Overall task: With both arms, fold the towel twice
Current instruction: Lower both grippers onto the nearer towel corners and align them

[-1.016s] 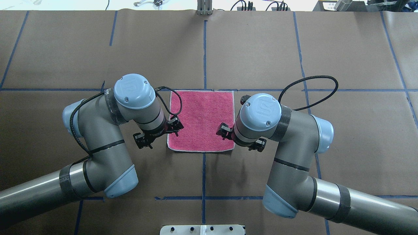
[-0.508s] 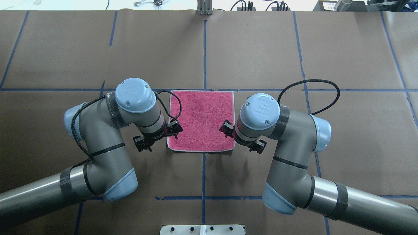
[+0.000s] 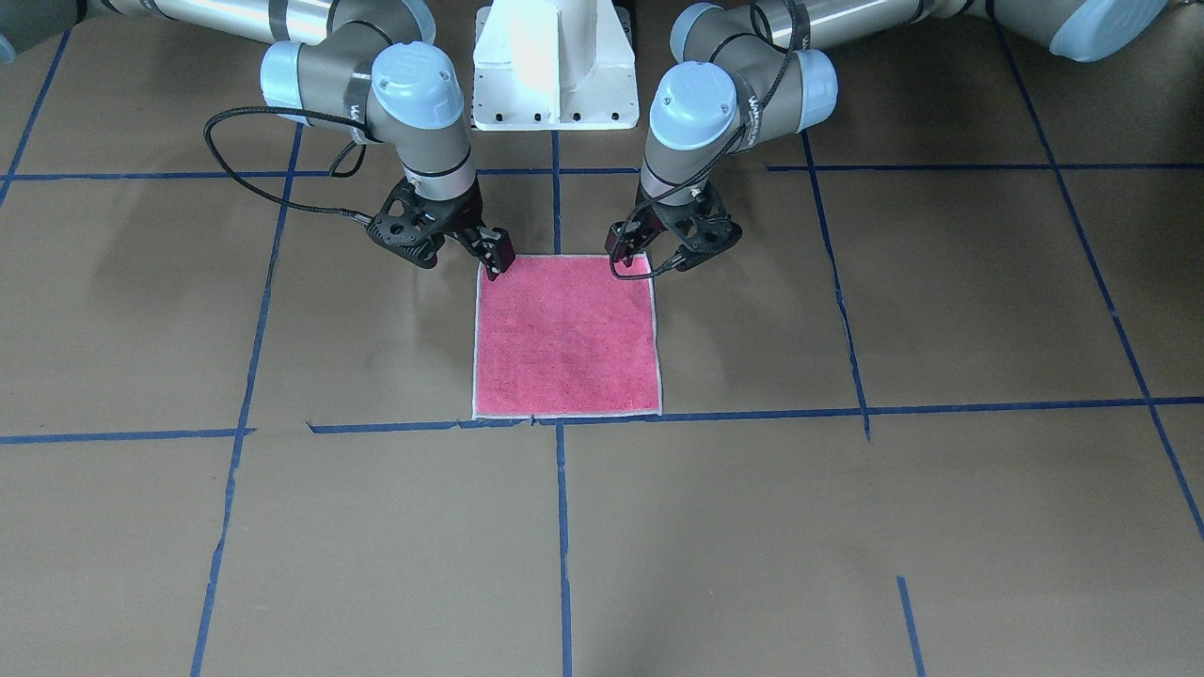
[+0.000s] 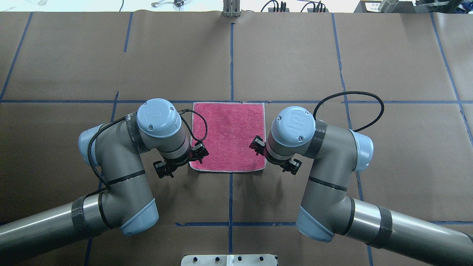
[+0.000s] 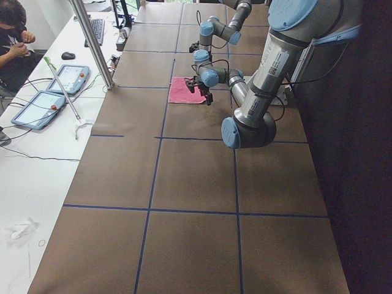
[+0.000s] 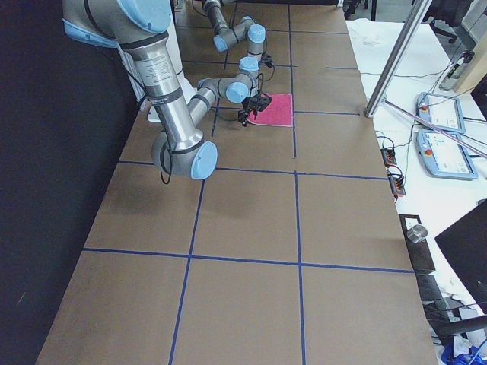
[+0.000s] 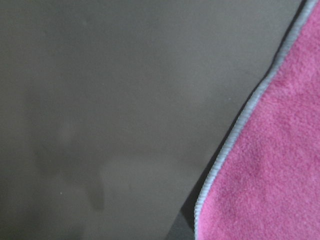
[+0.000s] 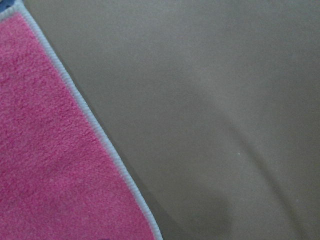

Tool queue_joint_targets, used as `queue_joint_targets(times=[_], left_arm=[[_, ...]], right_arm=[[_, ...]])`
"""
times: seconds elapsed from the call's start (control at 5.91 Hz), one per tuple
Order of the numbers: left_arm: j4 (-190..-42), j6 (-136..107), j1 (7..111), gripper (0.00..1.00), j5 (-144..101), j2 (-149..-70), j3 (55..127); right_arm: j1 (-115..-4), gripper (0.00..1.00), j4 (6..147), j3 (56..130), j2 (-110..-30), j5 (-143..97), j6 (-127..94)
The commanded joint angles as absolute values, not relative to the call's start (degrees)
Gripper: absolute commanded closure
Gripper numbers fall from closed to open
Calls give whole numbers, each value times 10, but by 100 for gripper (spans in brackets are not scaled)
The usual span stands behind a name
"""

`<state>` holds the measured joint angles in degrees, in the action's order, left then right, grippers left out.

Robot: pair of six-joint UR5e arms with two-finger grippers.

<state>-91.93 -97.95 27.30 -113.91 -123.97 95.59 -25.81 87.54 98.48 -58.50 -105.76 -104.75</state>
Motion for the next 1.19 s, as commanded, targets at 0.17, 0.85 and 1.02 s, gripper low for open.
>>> queue_joint_targets(times=[0.17,0.85,1.02], left_arm=[[-932,-979,268,0,-1138,-1239,947],[-958,-977,267,30,-1138,-1241,934],[-958,-977,268,37,-1138,-1241,937]], right_arm=[[-258,0,875,985,-584,-1059,-1048],[-258,0,875,986,-584,-1059,-1049],[-258,0,875,986,-584,-1059,-1049]])
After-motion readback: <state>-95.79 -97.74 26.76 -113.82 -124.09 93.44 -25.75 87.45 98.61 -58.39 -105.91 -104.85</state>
